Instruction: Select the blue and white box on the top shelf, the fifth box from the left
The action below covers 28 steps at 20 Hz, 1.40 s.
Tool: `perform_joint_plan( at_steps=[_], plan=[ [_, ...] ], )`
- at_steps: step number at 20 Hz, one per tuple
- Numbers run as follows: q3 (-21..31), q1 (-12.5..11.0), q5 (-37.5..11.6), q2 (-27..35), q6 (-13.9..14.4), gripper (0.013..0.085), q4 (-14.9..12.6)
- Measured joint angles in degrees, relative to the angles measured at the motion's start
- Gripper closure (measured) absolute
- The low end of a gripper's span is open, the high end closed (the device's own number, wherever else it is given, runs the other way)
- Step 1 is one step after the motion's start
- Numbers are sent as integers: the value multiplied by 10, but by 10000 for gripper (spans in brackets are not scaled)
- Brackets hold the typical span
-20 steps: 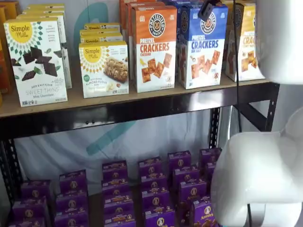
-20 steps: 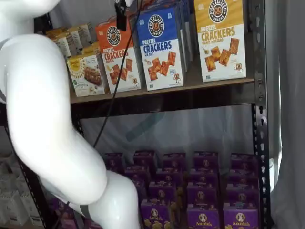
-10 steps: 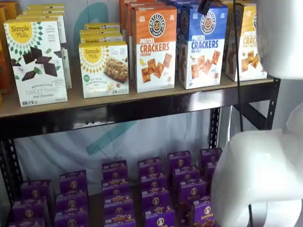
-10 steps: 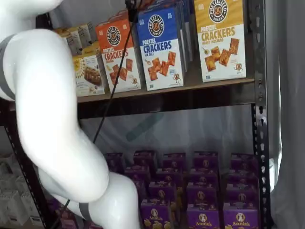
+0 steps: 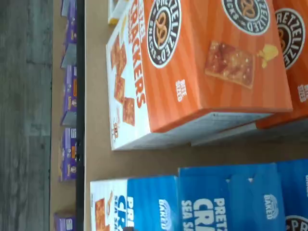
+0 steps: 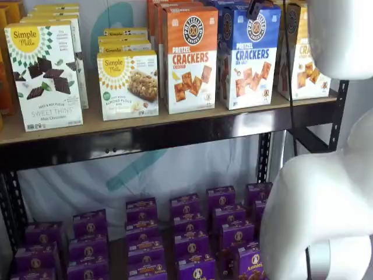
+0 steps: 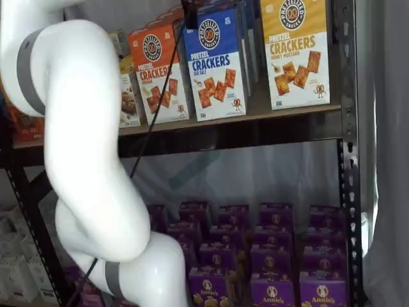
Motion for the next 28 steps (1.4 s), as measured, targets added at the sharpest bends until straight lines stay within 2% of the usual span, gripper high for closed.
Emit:
perform_joint_plan(
  at_steps=[4, 9, 19, 28],
  plan=[
    [0, 13, -10, 15, 1, 130, -26],
    [1, 23, -12, 33, 2, 130, -44],
    [-88, 34, 107, 103, 9, 130, -79],
    [-102, 35, 129, 117, 10, 130, -82]
  ],
)
